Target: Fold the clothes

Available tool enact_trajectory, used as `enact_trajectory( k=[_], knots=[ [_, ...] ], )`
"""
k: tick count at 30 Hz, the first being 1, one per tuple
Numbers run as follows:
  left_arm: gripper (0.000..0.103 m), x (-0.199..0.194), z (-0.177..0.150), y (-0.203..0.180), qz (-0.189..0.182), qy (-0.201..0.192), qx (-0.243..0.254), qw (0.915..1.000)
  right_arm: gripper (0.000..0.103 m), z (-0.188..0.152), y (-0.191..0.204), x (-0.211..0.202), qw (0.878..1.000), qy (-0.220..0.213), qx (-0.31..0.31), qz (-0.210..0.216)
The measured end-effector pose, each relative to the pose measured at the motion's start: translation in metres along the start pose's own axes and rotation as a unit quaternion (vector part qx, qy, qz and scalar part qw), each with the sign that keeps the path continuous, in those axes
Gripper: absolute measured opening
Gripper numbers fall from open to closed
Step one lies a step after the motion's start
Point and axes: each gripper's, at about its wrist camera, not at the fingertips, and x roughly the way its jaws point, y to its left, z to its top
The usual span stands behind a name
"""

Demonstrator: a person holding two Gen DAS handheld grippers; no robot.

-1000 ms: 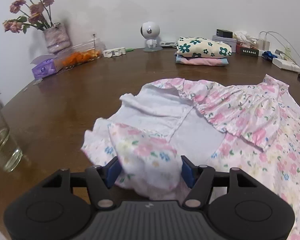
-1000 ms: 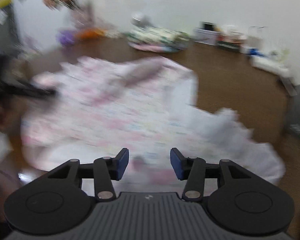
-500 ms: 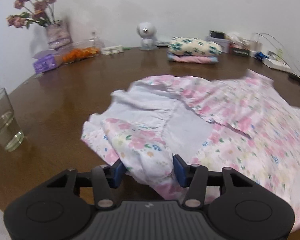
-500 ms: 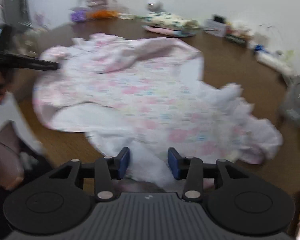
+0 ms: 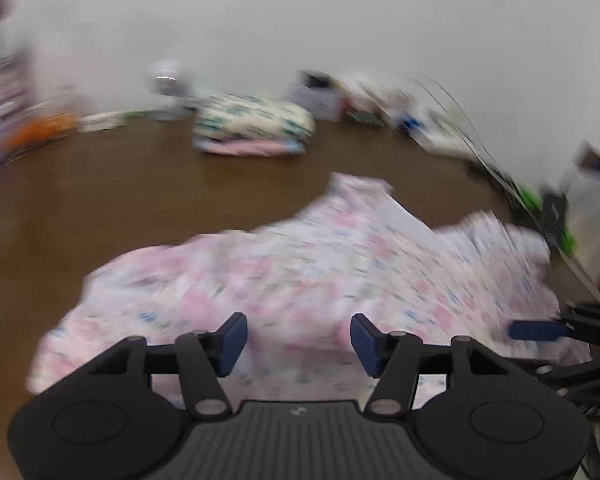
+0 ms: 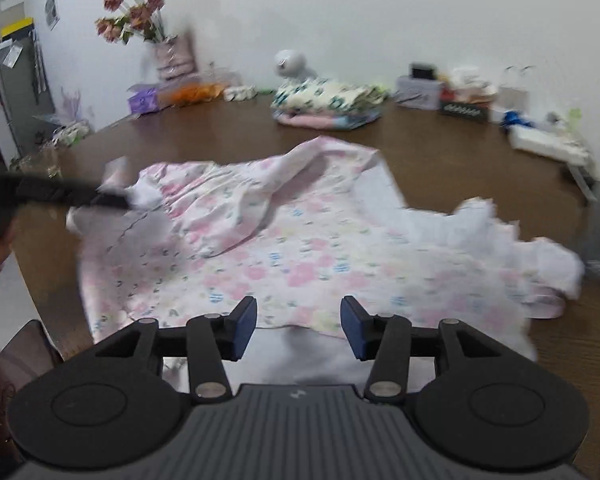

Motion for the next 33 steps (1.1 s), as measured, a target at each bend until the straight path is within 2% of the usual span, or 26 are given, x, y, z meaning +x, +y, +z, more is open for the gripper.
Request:
enact_trajectory(
  k=[3, 6, 8, 9, 10, 11, 12, 13, 14, 15, 16, 18, 20, 22, 23, 24, 25, 26, 28, 30, 32, 33],
  knots=[
    [0.064, 0.021, 0.010, -0.029, 0.026, 0.011, 0.081, 0.9963, 0.047, -0.006, 0.014, 0.012, 1.000, 0.018, -0.015, 0.012],
    [0.066, 0.040, 0.015, -0.055, 0.092, -0.018, 0.170, 0.9809, 0.048, -0.013, 0.016, 0.019, 0.999, 0.028, -0.011, 0.018],
    [0.068, 0.060, 0.020, -0.062, 0.101, -0.005, 0.202, 0.9742, 0.051, -0.015, 0.020, 0.020, 0.999, 0.029, -0.018, 0.018],
    [0.068, 0.066, 0.021, -0.060, 0.092, 0.006, 0.201, 0.9752, 0.051, -0.015, 0.021, 0.020, 0.999, 0.029, -0.023, 0.017],
    [0.058, 0.071, 0.021, -0.058, 0.082, 0.018, 0.200, 0.9763, 0.053, -0.016, 0.022, 0.020, 0.999, 0.029, -0.028, 0.017],
    [0.027, 0.077, 0.022, -0.056, 0.072, 0.030, 0.198, 0.9771, 0.053, -0.017, 0.024, 0.018, 0.999, 0.029, -0.032, 0.017],
    [0.008, 0.079, 0.025, -0.051, 0.076, 0.028, 0.201, 0.9763, 0.053, -0.019, 0.025, 0.017, 0.999, 0.028, -0.037, 0.017],
    [0.003, 0.081, 0.029, -0.045, 0.081, 0.025, 0.204, 0.9754, 0.053, -0.020, 0.024, 0.016, 0.999, 0.026, -0.038, 0.018],
    [0.002, 0.083, 0.033, -0.040, 0.086, 0.022, 0.207, 0.9744, 0.054, -0.020, 0.023, 0.015, 0.999, 0.025, -0.038, 0.019],
    [0.002, 0.085, 0.042, -0.030, 0.107, 0.002, 0.208, 0.9723, 0.054, -0.021, 0.022, 0.014, 0.999, 0.024, -0.038, 0.021],
    [0.002, 0.089, 0.054, -0.017, 0.151, -0.020, 0.204, 0.9670, 0.054, -0.022, 0.022, 0.013, 0.999, 0.023, -0.038, 0.022],
    [0.009, 0.096, 0.079, 0.012, 0.242, -0.067, 0.181, 0.9508, 0.054, -0.023, 0.020, 0.013, 0.999, 0.022, -0.039, 0.024],
    [0.035, 0.093, 0.098, 0.034, 0.304, -0.091, 0.147, 0.9367, 0.055, -0.024, 0.021, 0.013, 0.999, 0.022, -0.041, 0.024],
    [0.046, 0.075, 0.105, 0.042, 0.331, -0.125, 0.110, 0.9288, 0.058, -0.025, 0.023, 0.012, 0.999, 0.021, -0.044, 0.022],
    [0.051, 0.065, 0.103, 0.040, 0.325, -0.137, 0.095, 0.9307, 0.060, -0.026, 0.023, 0.012, 0.999, 0.021, -0.045, 0.023],
    [0.053, 0.056, 0.098, 0.036, 0.296, -0.137, 0.088, 0.9412, 0.060, -0.026, 0.023, 0.012, 0.999, 0.021, -0.045, 0.023],
    [0.061, 0.046, 0.092, 0.032, 0.264, -0.135, 0.082, 0.9514, 0.062, -0.027, 0.023, 0.012, 0.998, 0.020, -0.045, 0.024],
    [0.068, 0.040, 0.084, 0.025, 0.218, -0.124, 0.089, 0.9640, 0.063, -0.026, 0.024, 0.012, 0.998, 0.021, -0.047, 0.024],
    [0.075, 0.037, 0.059, 0.013, 0.136, -0.095, 0.113, 0.9796, 0.067, -0.026, 0.026, 0.013, 0.998, 0.023, -0.052, 0.024],
    [0.075, 0.048, 0.032, 0.005, 0.111, -0.051, 0.133, 0.9836, 0.071, -0.027, 0.029, 0.014, 0.998, 0.023, -0.058, 0.021],
    [0.074, 0.061, 0.011, 0.005, 0.114, -0.014, 0.137, 0.9839, 0.072, -0.027, 0.032, 0.014, 0.997, 0.025, -0.065, 0.017],
    [0.072, 0.062, 0.003, 0.007, 0.116, 0.004, 0.122, 0.9857, 0.072, -0.027, 0.034, 0.015, 0.997, 0.026, -0.068, 0.015]
  ],
)
